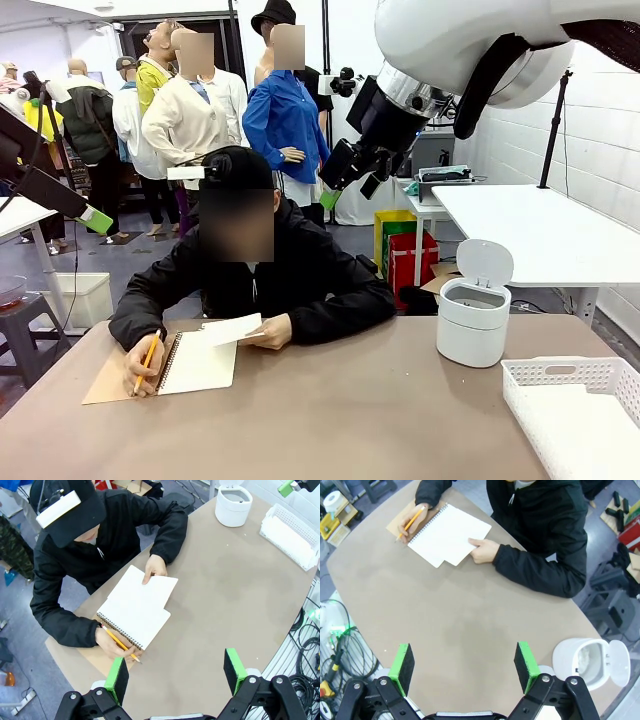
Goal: Sort the paper based on its condition.
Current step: If a person hands you a paper, place it in the Organizing basket , and if it's crumpled, put it in the Trash can.
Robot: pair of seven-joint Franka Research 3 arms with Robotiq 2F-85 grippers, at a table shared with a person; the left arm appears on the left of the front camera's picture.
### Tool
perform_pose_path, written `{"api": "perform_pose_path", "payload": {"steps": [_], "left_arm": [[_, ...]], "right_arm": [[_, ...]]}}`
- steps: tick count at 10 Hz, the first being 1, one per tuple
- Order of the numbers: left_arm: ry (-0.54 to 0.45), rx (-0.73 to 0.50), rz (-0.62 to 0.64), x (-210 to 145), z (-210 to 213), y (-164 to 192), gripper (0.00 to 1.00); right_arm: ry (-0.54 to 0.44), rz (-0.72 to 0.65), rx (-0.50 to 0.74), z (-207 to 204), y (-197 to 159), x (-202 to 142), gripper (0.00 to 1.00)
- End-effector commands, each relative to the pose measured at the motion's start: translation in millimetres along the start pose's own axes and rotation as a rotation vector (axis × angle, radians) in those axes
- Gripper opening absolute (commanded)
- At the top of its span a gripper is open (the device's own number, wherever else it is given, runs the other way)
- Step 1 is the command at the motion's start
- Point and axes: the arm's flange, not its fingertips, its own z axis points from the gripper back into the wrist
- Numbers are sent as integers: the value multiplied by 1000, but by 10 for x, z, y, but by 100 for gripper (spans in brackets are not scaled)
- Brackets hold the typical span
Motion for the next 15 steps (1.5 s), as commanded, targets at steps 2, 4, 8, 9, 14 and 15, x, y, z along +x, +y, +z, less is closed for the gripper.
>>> {"api": "perform_pose_path", "payload": {"steps": [2,4,8,9,14,15], "left_arm": [[-4,0,5,4,8,7,100],[-4,0,5,4,8,7,100],[-4,0,5,4,8,7,100],[-4,0,5,4,8,7,100],[-4,0,5,4,8,7,100],[-4,0,5,4,8,7,100]], "right_arm": [[2,0,-4,-3,1,-2,100],[2,0,-4,-3,1,-2,100],[2,0,-4,-3,1,-2,100],[2,0,-4,-3,1,-2,100],[2,0,-4,-3,1,-2,100],[2,0,-4,-3,1,-2,100]]}}
